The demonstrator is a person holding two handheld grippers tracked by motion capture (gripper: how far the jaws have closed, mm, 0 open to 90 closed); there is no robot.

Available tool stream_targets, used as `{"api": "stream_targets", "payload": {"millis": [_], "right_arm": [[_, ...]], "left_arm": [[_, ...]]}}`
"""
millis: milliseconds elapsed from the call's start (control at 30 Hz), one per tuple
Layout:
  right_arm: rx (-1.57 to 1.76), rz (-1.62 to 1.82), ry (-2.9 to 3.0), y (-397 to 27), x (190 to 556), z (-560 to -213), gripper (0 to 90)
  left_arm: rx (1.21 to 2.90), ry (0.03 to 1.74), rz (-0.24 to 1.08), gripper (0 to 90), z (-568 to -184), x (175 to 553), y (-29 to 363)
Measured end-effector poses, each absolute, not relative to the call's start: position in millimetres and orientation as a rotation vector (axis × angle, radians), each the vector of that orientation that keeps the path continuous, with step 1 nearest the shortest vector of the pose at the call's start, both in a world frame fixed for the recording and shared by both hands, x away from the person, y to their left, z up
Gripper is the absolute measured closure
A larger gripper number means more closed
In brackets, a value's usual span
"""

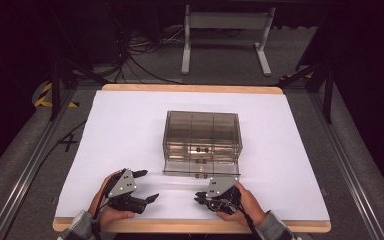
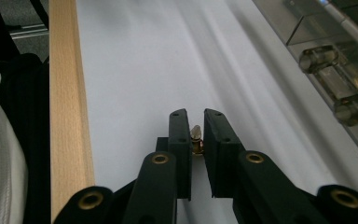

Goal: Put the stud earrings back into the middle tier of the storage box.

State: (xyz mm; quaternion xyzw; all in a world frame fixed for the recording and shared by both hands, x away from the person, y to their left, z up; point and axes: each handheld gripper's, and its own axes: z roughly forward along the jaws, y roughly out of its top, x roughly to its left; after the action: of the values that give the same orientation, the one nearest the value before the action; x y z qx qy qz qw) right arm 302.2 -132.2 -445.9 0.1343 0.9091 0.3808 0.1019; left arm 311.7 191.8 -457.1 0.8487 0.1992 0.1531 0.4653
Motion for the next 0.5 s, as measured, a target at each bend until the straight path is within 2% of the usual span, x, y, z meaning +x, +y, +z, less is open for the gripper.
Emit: {"api": "stream_targets", "payload": {"millis": [500], "right_arm": [[0.371, 1.161, 2.626, -140.2, 293.6, -426.0, 82.7]], "left_arm": [[2.085, 0.491, 0.379, 17.8, -457.1, 311.6, 191.8]]}}
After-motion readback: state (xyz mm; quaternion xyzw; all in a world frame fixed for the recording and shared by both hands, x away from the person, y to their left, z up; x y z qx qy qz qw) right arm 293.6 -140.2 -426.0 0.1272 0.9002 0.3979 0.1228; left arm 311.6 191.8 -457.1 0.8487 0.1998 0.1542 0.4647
